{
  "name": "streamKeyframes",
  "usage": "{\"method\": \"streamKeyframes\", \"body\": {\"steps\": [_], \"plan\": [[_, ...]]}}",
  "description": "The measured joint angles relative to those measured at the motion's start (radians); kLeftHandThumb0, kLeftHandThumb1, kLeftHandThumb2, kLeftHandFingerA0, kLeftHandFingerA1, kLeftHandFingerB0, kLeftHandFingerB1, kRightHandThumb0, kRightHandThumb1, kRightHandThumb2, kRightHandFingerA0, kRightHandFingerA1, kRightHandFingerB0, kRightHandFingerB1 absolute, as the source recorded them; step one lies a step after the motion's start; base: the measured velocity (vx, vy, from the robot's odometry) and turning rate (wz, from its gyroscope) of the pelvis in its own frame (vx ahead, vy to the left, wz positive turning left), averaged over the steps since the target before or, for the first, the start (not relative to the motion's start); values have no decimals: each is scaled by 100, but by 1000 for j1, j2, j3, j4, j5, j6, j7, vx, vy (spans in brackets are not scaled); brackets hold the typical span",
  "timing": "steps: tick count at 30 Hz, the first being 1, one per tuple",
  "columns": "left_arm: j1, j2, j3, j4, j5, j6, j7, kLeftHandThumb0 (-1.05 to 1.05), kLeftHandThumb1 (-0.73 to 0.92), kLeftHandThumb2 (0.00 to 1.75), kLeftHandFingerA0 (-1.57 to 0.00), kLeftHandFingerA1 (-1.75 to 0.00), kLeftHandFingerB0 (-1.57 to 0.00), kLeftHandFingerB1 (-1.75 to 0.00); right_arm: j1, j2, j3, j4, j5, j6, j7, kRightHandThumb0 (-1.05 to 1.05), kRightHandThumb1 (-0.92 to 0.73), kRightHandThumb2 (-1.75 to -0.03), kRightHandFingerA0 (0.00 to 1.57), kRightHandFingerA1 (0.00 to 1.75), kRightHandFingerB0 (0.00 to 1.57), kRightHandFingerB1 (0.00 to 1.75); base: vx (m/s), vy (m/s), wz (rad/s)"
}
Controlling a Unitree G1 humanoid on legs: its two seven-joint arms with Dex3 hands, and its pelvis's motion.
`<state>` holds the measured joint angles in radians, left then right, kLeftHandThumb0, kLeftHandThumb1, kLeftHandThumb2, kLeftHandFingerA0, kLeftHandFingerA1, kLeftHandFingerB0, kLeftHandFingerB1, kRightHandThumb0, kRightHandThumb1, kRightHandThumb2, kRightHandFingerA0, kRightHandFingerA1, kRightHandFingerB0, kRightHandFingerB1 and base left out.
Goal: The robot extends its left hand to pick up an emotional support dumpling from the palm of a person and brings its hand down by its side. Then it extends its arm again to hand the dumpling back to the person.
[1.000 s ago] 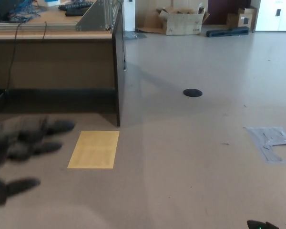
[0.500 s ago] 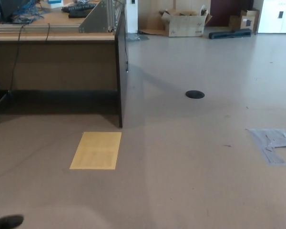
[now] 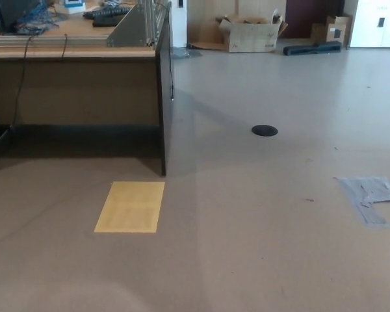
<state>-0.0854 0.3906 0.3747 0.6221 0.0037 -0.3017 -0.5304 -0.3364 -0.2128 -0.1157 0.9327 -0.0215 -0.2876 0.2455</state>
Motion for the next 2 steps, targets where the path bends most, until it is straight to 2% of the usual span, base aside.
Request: {"method": "streamKeyframes", "body": {"steps": [2], "plan": [[0, 3, -11, 12, 8, -27, 28, -34, 54, 106, -3, -48, 0, -47, 3, 0, -6, -5, 3, -4, -3, -35, -36, -93, 0, 49, 0, 49, 0, 0, 0]]}}
